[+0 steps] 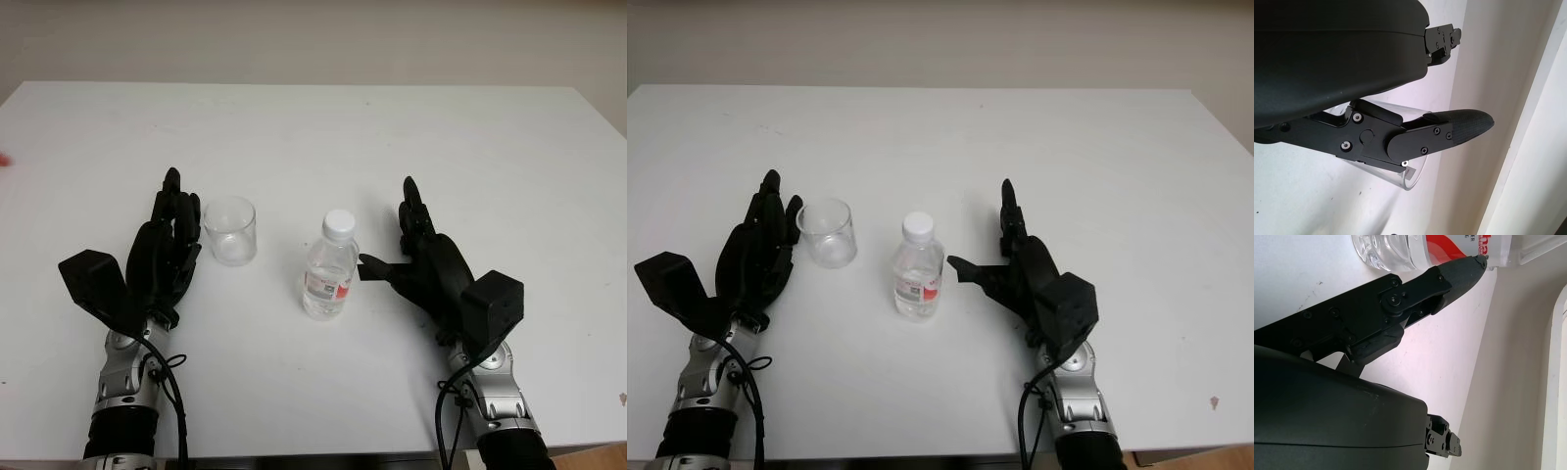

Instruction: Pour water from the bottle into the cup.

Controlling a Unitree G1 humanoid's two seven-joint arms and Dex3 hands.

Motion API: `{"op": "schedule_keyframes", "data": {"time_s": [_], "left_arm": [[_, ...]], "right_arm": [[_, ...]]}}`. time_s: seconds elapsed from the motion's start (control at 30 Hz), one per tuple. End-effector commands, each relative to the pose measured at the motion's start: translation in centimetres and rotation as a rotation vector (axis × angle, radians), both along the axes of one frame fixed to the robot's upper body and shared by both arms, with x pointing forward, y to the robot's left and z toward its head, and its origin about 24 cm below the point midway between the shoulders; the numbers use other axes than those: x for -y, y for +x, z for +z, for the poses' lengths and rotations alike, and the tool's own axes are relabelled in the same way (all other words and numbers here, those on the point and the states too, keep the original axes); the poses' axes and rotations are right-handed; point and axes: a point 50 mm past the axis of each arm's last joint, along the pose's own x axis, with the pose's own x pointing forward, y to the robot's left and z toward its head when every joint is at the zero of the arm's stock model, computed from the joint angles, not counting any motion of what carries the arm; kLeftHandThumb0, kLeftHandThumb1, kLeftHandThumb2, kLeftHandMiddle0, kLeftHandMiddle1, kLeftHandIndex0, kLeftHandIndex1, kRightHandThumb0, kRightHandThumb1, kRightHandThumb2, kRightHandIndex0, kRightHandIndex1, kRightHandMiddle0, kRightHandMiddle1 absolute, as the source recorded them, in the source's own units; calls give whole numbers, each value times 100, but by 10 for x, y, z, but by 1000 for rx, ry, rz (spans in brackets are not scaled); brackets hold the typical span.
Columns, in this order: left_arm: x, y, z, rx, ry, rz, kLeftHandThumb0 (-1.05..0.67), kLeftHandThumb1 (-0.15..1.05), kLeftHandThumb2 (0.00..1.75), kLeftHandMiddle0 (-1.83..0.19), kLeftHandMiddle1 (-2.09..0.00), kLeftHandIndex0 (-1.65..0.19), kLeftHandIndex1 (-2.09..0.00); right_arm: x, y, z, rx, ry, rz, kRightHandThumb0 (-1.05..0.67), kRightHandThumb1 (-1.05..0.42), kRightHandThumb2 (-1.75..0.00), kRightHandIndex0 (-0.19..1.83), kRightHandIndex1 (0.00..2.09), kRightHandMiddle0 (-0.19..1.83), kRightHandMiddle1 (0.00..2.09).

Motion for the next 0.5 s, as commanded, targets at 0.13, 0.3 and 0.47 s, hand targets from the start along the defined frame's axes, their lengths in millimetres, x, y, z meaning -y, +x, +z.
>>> {"op": "schedule_keyframes", "data": {"time_s": [0.13,0.3,0.47], "left_arm": [[-1,1,6,18,11,1,-69,105,60,10,-6,13,-6],[-1,3,7,22,22,1,-69,105,61,11,-5,14,-5],[-2,4,6,18,16,2,-70,105,60,12,-5,15,-5]], "right_arm": [[-2,1,2,5,6,11,-89,-90,-5,-19,0,-19,0],[0,4,2,6,3,7,-89,-90,-5,-19,0,-19,0],[15,8,13,60,15,-10,-90,-92,-6,-19,0,-19,0]]}}
